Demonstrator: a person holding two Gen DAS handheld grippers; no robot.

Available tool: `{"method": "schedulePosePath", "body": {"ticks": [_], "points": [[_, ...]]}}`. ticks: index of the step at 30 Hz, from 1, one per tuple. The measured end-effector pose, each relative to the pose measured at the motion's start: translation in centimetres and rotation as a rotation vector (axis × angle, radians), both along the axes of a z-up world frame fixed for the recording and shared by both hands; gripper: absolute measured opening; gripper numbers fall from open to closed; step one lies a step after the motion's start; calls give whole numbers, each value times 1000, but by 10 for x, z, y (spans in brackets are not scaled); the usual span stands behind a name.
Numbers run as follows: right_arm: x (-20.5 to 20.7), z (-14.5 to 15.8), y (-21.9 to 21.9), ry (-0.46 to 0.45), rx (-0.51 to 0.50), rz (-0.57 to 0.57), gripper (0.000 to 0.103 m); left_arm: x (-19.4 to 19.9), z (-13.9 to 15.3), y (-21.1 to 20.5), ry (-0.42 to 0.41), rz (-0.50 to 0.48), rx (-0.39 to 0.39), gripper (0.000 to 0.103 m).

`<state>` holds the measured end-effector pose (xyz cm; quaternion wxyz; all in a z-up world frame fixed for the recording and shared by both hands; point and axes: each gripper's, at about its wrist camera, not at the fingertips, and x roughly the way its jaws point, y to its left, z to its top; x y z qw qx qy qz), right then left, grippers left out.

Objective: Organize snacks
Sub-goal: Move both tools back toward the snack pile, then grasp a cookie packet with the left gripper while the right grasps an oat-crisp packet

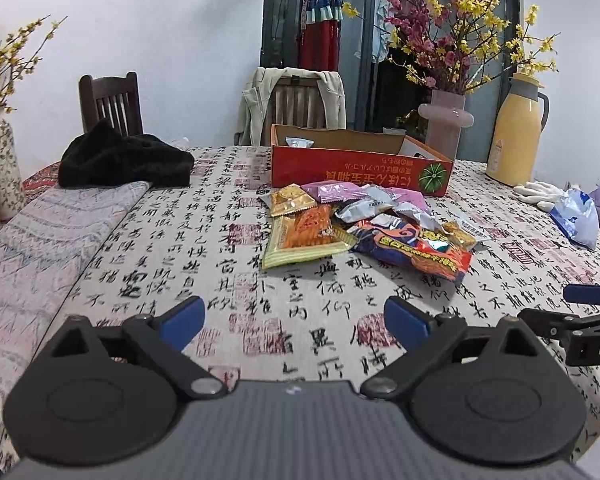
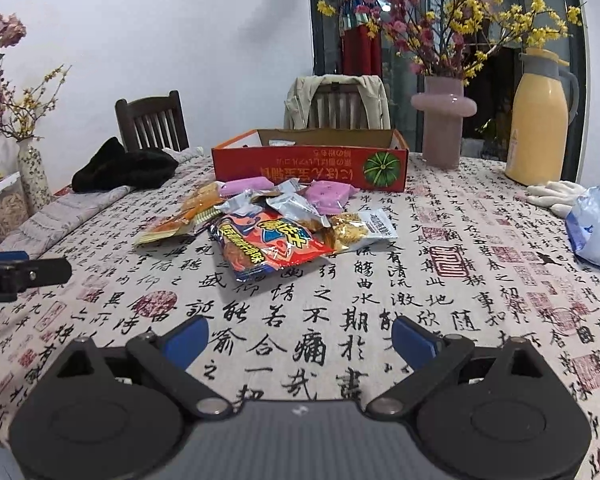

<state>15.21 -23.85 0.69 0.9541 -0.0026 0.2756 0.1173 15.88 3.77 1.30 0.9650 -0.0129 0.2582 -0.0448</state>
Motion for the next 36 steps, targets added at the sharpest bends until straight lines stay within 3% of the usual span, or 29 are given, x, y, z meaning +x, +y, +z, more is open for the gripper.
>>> {"method": "schedulePosePath", "body": {"ticks": [9, 15, 18, 22, 25, 28, 36], "points": [[47, 29, -4, -5, 10, 69, 90, 49, 14, -5, 16, -103, 29, 83], [93, 52, -11, -29, -34, 76, 89, 92, 31, -4, 22, -141, 3, 82], [116, 46, -15, 3, -73, 61, 89, 112, 35, -3, 25, -146, -22, 81], [144, 25, -29, 108, 16, 53, 88, 153, 30, 1, 78, -115, -37, 78], [162, 8, -42, 192, 124, 40, 78, 188, 22, 8, 136, -100, -83, 76], [181, -8, -48, 253, 169, 10, 68, 221, 10, 9, 181, -81, -92, 74], [223, -13, -47, 247, 237, -40, 63, 288, -25, 9, 289, -58, -106, 62]]}}
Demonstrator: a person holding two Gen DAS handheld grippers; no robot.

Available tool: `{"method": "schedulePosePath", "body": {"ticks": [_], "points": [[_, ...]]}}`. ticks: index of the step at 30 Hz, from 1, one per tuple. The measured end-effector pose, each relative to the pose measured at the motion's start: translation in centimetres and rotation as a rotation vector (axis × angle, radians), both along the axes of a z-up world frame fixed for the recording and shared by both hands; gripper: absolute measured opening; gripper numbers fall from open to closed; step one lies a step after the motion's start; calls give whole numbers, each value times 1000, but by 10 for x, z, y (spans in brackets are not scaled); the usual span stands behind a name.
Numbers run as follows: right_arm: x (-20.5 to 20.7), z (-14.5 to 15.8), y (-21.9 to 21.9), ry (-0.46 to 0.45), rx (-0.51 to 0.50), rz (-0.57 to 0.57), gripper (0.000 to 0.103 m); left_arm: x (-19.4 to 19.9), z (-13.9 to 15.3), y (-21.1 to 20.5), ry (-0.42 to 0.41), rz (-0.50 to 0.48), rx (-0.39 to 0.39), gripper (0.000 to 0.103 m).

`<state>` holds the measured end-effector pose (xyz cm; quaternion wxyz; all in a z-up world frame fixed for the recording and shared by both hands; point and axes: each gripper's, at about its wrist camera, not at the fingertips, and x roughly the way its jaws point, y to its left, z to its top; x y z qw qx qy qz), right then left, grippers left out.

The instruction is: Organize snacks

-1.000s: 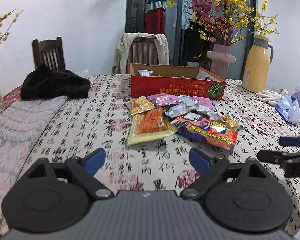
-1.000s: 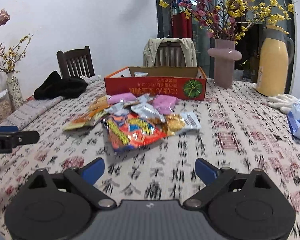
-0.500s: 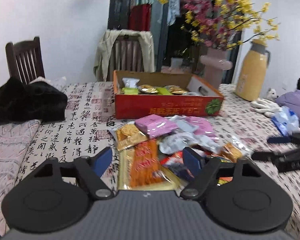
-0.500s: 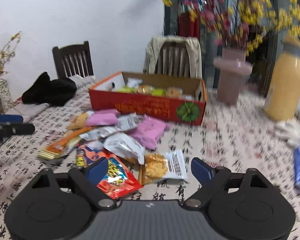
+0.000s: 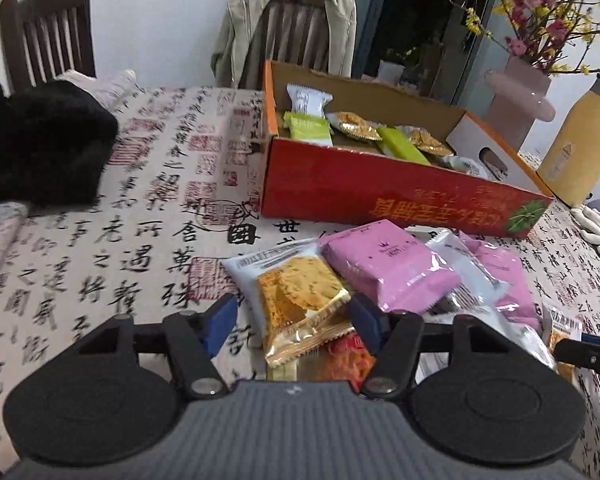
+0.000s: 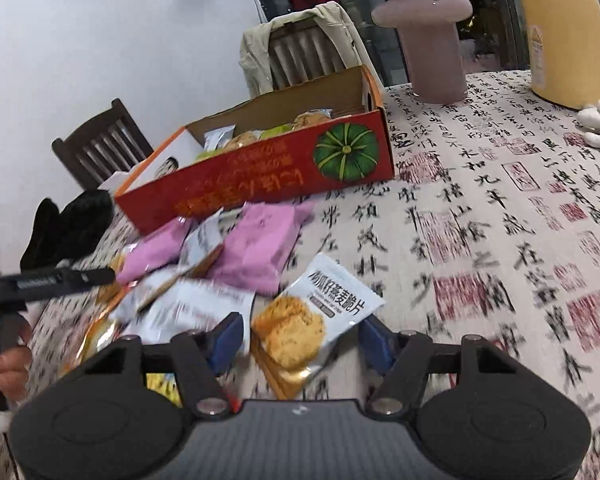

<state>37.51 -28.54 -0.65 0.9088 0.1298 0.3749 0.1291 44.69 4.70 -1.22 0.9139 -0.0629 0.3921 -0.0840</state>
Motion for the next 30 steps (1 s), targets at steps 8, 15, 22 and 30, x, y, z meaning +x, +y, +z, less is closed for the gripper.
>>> {"method": "schedulePosePath", "body": {"ticks": [8, 15, 22, 30], "points": [[27, -6, 41, -82, -271, 49, 58, 19, -6, -6, -35, 9, 45, 61], [30, -7, 34, -106, -280, 35, 48, 21, -3, -6, -94, 20, 89, 27], [9, 2, 28, -130, -272, 29, 43, -12, 12, -7, -161, 9, 120, 9], [-40, 20, 9, -163, -204, 6, 43, -81, 34, -2, -216, -9, 63, 1]]}}
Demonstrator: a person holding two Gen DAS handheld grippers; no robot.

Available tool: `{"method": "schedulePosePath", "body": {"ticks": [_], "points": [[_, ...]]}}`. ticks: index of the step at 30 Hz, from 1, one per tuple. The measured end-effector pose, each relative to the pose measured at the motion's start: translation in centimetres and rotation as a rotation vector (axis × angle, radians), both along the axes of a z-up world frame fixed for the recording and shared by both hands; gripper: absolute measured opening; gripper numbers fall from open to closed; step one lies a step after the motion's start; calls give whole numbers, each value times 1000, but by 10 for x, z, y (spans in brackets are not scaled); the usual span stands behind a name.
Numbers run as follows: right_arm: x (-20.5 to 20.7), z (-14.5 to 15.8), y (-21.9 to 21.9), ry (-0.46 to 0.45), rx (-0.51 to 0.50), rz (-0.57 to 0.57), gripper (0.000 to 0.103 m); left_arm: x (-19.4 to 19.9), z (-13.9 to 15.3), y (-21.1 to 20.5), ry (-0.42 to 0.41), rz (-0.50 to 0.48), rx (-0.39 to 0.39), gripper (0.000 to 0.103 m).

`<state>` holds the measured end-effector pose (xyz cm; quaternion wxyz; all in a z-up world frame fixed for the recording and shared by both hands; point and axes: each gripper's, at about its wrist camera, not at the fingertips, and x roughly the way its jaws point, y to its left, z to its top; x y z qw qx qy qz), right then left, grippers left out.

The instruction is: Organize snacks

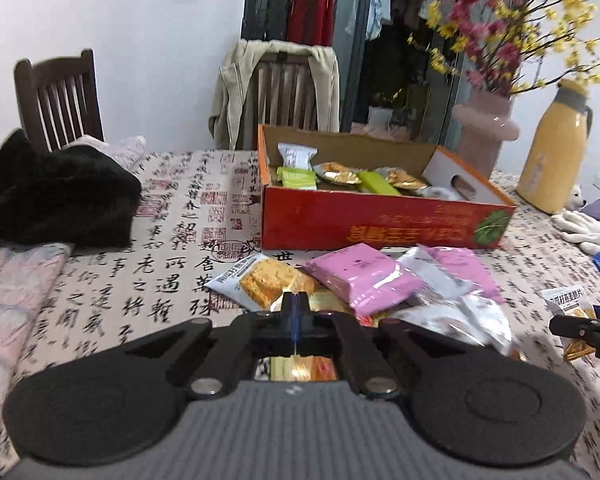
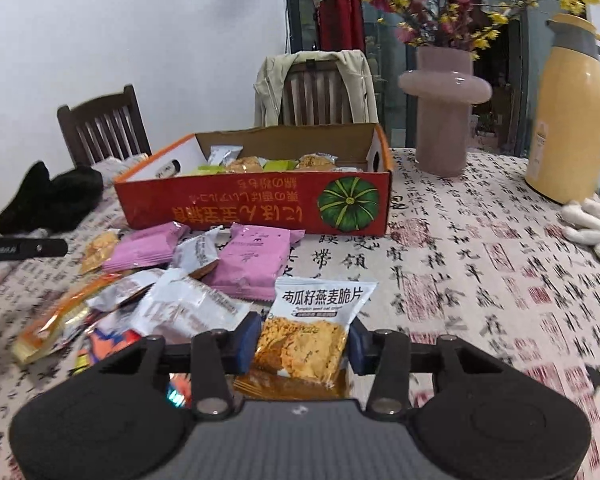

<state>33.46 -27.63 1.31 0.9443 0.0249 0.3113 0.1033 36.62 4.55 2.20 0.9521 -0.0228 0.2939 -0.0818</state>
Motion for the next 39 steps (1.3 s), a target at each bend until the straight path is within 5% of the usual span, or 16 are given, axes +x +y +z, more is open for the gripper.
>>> {"method": "schedulePosePath", "body": {"ticks": [5, 8, 15, 22, 25, 27, 30, 35, 39], "points": [[-34, 6, -8, -17, 4, -1, 43, -1, 8, 3, 27, 39, -25, 8], [-46, 10, -11, -25, 11, -7, 43, 30, 3, 10, 95, 31, -86, 59], [-59, 14, -21, -42, 22, -4, 43, 97, -16, 29, 254, 227, -183, 73], [-48, 0, -29, -10, 39, -11, 43, 134, -36, 2, 277, 260, -66, 83], [-42, -7, -30, 8, 46, -12, 43, 137, -43, -14, 221, 260, 29, 77], [-39, -13, -29, 26, 47, -10, 43, 136, -45, -23, 183, 248, 112, 34], [-37, -19, -28, 43, 52, -7, 43, 127, -41, -26, 178, 236, 126, 4], [-41, -16, -29, 35, 54, -14, 43, 99, -25, -31, 111, 171, 152, 1], [-50, -7, -30, 10, 54, -17, 43, 71, 4, -17, 66, 128, 70, 1]]}}
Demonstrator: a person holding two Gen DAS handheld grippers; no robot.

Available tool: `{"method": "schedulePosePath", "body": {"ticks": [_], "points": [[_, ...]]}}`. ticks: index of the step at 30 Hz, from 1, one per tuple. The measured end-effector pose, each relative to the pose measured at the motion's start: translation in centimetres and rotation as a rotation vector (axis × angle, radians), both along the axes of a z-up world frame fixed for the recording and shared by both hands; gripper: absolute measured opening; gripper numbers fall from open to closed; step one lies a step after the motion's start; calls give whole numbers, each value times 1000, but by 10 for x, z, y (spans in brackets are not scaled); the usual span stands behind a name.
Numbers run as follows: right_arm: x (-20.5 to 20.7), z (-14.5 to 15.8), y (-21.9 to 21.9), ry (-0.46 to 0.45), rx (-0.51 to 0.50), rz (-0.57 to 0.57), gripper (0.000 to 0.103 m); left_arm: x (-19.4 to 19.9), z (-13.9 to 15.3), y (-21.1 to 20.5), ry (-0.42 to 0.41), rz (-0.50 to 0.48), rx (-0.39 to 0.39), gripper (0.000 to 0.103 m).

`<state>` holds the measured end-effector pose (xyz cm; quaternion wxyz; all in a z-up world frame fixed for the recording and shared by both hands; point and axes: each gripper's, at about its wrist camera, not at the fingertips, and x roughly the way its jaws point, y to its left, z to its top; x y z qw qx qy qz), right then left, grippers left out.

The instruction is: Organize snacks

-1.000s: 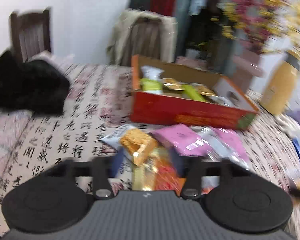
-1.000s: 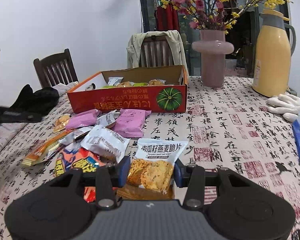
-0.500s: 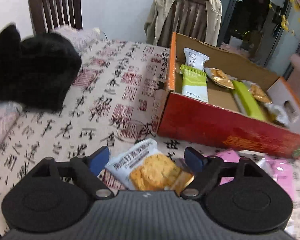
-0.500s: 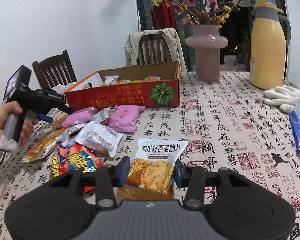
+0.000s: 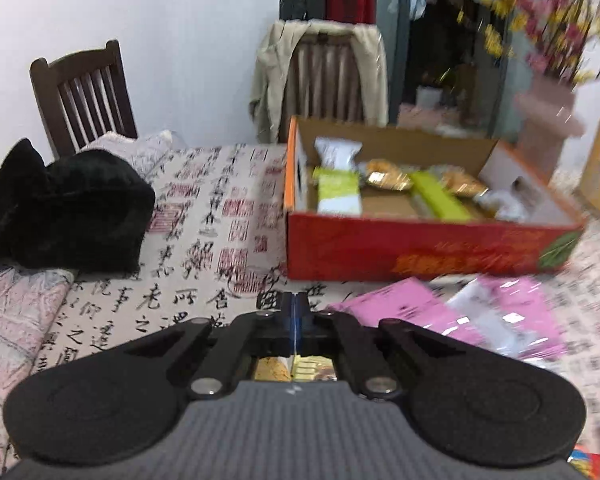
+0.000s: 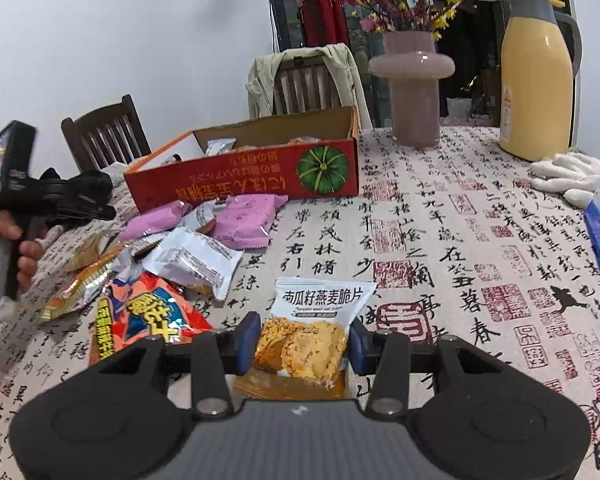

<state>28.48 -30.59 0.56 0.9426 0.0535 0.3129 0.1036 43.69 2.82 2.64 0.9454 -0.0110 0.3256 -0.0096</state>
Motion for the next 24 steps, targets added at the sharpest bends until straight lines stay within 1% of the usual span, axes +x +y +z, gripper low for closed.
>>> {"method": "schedulePosePath", "body": {"ticks": [2, 3, 4, 5, 6, 7, 8, 9, 11, 13, 14, 15, 17, 18, 19, 20, 22, 24], "points": [[-4, 4, -1, -10, 0, -2, 43, -12, 13, 8, -30, -20, -39, 1], [-6, 5, -1, -13, 0, -4, 43, -15, 16, 11, -28, -43, -60, 3], [-6, 6, 0, -15, 0, -6, 43, -16, 16, 13, -7, -77, -84, 6], [-6, 6, 0, -16, 1, -6, 43, -14, 12, 14, 23, -83, -98, 17], [-6, 7, 1, -17, 4, -5, 43, -11, 7, 15, 54, -51, -93, 39], [-7, 8, 2, -19, 7, -3, 43, -8, 1, 16, 74, -18, -77, 49], [-8, 8, 3, -21, 9, 3, 43, -5, -4, 18, 77, -2, -67, 60], [-9, 9, 4, -23, 9, 9, 43, 0, -11, 20, 83, -5, -59, 62], [-11, 10, 7, -23, 3, 21, 43, 11, -23, 22, 128, 4, -43, 62], [-12, 10, 6, -23, -2, 21, 43, 17, -33, 23, 153, 6, -46, 60], [-11, 9, 4, -20, -2, 18, 43, 18, -36, 23, 158, 16, -39, 47], [-10, 8, 3, -16, -1, 13, 43, 18, -38, 23, 148, 33, -25, 44], [-8, 6, 0, -11, -3, 1, 43, 17, -36, 24, 128, 32, -22, 33], [-6, 6, -1, -9, -3, 1, 43, 15, -32, 22, 113, 25, -16, 16], [-5, 8, -1, -8, -2, 4, 43, 14, -28, 21, 100, 6, -18, 4], [-3, 10, -1, -13, -1, 12, 43, 8, -25, 21, 92, -1, -20, 1], [2, 19, -1, -28, 10, 36, 43, 4, -13, 18, 45, -20, -31, 1], [12, 29, -1, -39, 21, 64, 43, 5, -7, 17, 18, -24, -34, 1]]}}
